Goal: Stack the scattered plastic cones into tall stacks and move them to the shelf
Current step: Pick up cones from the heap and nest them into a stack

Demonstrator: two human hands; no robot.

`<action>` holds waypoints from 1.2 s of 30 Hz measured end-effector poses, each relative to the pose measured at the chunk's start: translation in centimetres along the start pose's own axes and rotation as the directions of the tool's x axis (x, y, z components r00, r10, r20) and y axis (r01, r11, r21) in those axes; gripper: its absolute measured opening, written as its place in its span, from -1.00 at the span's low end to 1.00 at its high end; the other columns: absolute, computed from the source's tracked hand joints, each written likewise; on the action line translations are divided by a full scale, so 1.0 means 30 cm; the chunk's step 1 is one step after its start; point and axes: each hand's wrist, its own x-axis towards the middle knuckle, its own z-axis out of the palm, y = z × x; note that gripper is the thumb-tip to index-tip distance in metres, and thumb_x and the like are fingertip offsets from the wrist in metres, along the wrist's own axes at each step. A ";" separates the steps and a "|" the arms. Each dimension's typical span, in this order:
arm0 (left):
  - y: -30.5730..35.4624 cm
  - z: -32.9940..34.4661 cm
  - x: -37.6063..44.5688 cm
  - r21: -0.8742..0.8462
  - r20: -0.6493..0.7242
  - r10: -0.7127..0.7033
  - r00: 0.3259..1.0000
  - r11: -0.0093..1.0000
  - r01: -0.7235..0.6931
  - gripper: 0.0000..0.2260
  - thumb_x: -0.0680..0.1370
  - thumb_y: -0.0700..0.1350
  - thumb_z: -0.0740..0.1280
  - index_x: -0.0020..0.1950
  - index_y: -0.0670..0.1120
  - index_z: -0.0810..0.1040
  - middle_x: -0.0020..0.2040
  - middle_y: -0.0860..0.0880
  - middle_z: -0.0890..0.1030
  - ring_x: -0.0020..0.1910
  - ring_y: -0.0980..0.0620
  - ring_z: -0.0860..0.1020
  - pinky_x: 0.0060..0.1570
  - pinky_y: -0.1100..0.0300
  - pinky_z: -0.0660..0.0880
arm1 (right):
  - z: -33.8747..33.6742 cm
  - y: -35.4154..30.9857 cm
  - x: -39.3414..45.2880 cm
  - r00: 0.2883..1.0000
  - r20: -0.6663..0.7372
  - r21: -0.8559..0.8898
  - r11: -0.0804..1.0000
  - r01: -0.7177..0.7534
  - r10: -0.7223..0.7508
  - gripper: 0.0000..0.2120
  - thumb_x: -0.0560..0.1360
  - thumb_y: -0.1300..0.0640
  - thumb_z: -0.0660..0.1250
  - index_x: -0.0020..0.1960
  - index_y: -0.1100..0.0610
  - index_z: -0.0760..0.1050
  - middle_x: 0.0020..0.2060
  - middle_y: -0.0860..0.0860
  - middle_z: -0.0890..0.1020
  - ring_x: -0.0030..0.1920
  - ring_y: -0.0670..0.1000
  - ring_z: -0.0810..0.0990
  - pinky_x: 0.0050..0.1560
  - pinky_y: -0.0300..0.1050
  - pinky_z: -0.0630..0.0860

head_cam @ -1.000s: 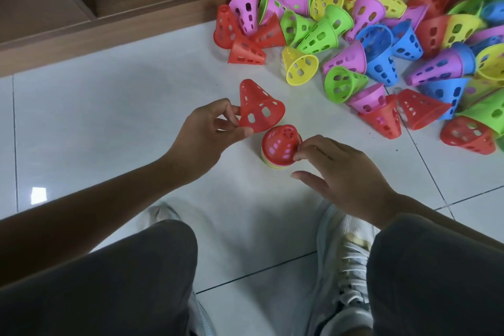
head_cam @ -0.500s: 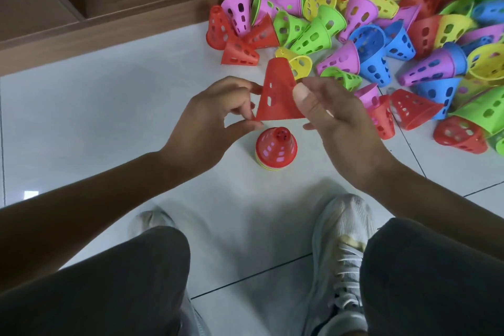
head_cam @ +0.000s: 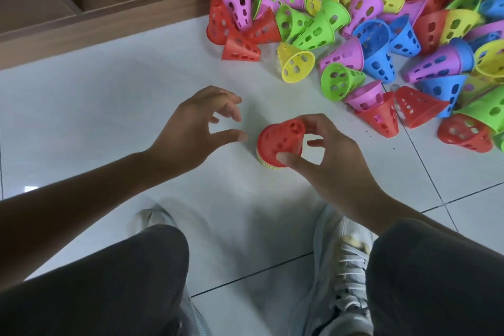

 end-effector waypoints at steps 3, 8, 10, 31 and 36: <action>-0.023 -0.002 0.001 -0.018 0.002 -0.044 0.999 0.999 0.044 -0.78 0.44 -0.01 0.56 -0.03 -0.03 0.61 0.17 0.11 0.61 0.07 0.10 0.60 0.02 0.11 0.58 | 0.019 0.034 0.002 0.999 0.034 -0.117 0.992 0.039 -0.035 -0.60 0.48 -0.06 0.46 0.27 -0.08 0.46 0.12 -0.19 0.59 0.18 -0.14 0.51 0.22 -0.05 0.49; -0.047 -0.012 0.041 -0.057 0.003 -0.115 0.993 0.992 0.115 -0.78 0.47 0.01 0.53 0.02 -0.03 0.60 0.10 0.12 0.63 0.05 0.11 0.61 0.03 0.09 0.58 | 0.006 0.050 0.011 0.996 0.081 -0.222 0.973 0.058 -0.040 -0.59 0.50 -0.08 0.43 0.30 -0.08 0.43 0.10 -0.25 0.51 0.07 -0.25 0.39 0.05 -0.35 0.35; -0.057 -0.021 0.068 -0.056 0.010 -0.129 0.992 0.990 0.129 -0.79 0.48 0.01 0.52 0.03 -0.02 0.59 0.09 0.12 0.63 0.05 0.14 0.61 0.04 0.11 0.59 | -0.014 0.053 0.012 0.992 0.117 -0.262 0.962 0.073 -0.043 -0.56 0.50 -0.10 0.43 0.33 -0.08 0.42 0.12 -0.25 0.48 0.07 -0.27 0.37 0.05 -0.43 0.31; -0.234 -0.048 0.359 0.123 0.027 -0.147 0.989 0.982 0.143 -0.54 0.53 -0.05 0.49 0.42 0.04 0.50 0.36 0.02 0.47 0.19 0.03 0.52 -0.01 0.34 0.44 | -0.227 0.205 0.216 0.998 -0.044 -0.658 0.753 0.012 -0.054 -0.38 0.54 -0.02 0.38 0.52 0.16 0.30 0.52 0.15 0.28 0.51 0.21 0.17 0.49 0.14 0.19; -0.228 -0.028 0.364 0.078 0.023 -0.164 0.986 0.984 0.162 -0.57 0.53 -0.06 0.48 0.39 0.01 0.54 0.31 0.07 0.55 0.18 0.12 0.53 -0.03 0.41 0.45 | -0.227 0.221 0.222 0.995 -0.036 -0.677 0.735 0.045 -0.094 -0.36 0.54 0.02 0.39 0.51 0.28 0.31 0.46 0.17 0.41 0.49 0.22 0.28 0.48 -0.05 0.10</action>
